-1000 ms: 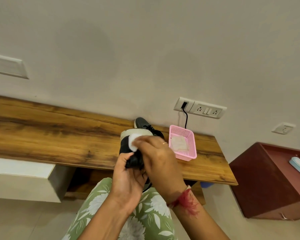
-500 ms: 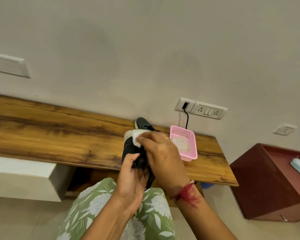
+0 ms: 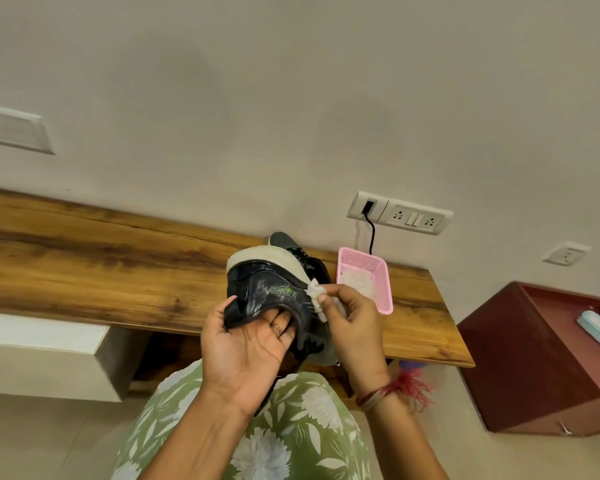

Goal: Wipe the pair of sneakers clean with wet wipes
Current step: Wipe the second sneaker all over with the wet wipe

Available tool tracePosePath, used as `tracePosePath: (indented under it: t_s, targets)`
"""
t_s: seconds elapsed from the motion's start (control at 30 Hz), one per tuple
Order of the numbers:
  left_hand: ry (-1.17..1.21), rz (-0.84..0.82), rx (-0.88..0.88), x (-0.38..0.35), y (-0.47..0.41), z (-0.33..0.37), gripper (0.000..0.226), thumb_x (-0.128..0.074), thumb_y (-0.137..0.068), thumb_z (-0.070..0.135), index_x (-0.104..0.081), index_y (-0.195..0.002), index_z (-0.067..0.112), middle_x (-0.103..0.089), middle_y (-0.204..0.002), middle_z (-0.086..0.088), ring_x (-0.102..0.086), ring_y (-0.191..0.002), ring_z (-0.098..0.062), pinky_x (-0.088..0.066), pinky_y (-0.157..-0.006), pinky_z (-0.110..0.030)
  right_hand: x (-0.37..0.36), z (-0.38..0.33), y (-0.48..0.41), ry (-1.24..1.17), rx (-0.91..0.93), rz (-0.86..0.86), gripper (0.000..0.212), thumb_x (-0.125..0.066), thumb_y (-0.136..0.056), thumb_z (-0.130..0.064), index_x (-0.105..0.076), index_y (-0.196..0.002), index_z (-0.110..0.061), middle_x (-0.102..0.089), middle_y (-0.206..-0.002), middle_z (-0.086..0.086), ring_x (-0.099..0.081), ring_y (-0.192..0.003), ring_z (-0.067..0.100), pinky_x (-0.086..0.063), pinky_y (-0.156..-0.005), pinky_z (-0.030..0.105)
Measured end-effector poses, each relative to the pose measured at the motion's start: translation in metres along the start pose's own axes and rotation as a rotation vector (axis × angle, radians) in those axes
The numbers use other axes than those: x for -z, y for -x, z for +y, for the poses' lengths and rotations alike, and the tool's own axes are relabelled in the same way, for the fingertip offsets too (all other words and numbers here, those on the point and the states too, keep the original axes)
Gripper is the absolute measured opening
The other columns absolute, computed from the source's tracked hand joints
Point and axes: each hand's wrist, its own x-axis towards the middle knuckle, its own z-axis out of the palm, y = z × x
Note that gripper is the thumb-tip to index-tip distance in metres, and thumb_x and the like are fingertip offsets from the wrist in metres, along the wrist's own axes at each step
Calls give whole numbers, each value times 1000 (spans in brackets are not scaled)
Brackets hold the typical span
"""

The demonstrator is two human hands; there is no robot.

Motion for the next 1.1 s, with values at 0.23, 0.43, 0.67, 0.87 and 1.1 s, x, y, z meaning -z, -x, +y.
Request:
tracePosePath:
  t_s: [0.23, 0.43, 0.67, 0.87, 1.1]
  targets:
    - [5, -27, -18, 5, 1, 1, 78, -73, -55, 30, -59, -126, 3, -57, -131, -22, -55, -122, -34, -41, -98, -55, -14, -11, 21, 127, 216, -5, 25, -62, -83, 0, -72, -96, -20, -66, -92, -15, -59, -93, -7, -41, -79, 4]
    - [23, -97, 5, 9, 0, -2, 72, -78, -48, 28, -68, -114, 3, -59, -129, -22, -58, -118, -35, -40, -96, -58, -9, -5, 14, 209, 185, 37, 27, -58, -85, 2, -71, -97, -19, -64, -93, -10, -59, -87, -2, -44, -78, 8]
    - [42, -70, 1, 9, 0, -3, 57, -65, -63, 31, -69, -113, 2, -60, -127, -22, -57, -120, -34, -40, -104, -51, -10, -9, 14, 191, 341, 35, 31, -56, -82, 3, -70, -98, -20, -61, -92, -19, -57, -92, -8, -46, -79, 14]
    - [40, -24, -24, 5, 2, -5, 44, -43, -81, 32, -75, -80, 2, -71, -87, -15, -71, -77, -23, -59, -71, -32, -22, -19, 40, 266, 517, -33, 34, -51, -78, -2, -69, -102, -17, -66, -105, -8, -60, -100, 8, -47, -86, 20]
    - [29, -6, -8, 2, 0, -9, 48, -43, -81, 33, -71, -100, -1, -68, -106, -21, -68, -96, -29, -55, -89, -38, -21, -12, 28, 299, 498, 93, 33, -50, -80, -2, -69, -104, -14, -66, -105, -3, -60, -100, 12, -50, -85, 28]
